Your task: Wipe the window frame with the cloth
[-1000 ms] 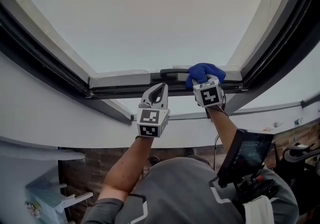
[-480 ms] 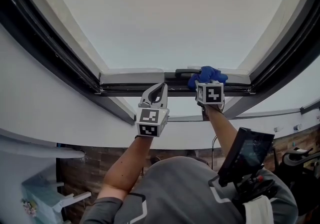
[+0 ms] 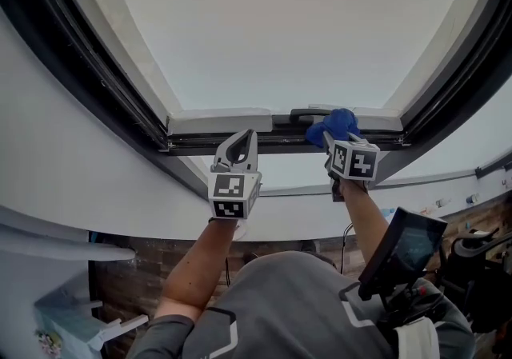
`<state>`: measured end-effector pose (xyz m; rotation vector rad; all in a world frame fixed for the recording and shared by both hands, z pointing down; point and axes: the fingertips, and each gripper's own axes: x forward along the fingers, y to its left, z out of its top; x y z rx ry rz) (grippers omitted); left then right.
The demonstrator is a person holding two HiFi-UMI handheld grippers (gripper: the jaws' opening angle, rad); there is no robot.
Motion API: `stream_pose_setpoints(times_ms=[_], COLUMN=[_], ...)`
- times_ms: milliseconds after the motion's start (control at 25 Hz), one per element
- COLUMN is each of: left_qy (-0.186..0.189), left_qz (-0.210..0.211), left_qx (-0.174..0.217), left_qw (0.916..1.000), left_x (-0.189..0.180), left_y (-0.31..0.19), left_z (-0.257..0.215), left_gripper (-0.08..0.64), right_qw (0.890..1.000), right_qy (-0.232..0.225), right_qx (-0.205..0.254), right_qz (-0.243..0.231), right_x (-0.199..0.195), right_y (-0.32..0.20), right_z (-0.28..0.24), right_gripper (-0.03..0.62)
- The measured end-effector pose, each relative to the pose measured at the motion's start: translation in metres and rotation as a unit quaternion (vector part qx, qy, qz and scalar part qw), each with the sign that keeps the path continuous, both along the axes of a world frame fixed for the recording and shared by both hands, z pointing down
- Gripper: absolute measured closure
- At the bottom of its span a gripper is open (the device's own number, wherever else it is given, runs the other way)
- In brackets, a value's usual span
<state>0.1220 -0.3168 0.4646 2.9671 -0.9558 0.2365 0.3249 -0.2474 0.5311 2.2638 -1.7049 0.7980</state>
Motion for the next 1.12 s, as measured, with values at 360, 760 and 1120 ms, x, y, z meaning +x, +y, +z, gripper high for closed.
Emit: stream_pose_setpoints(times_ms=[360, 760, 1120], left_qy=[0.016, 0.006, -0.014], left_qz=[0.010, -0.041, -0.113], left_qx=[0.004, -0.015, -0.044], left_qw=[0.9998, 0.9990, 0.9925], left_x=[-0.029, -0.045, -0.074], left_y=[0.002, -0.025, -0.048], left_z=[-0.005, 0.006, 0.024], left_gripper=[0.551, 0.551, 0.551], right_qw=[0.998, 0.991, 0.980], right_qy=[0.020, 0.030, 0.005], right_qx=[0.040, 0.014, 0.001], right_qz=[-0.047, -0.132, -0.198], right_x=[-0.069, -0.102, -0.133], right_y=[0.001, -0.063, -0.097], right_z=[-0.037, -0.010, 0.009], right_gripper=[0.420, 0.420, 0.420])
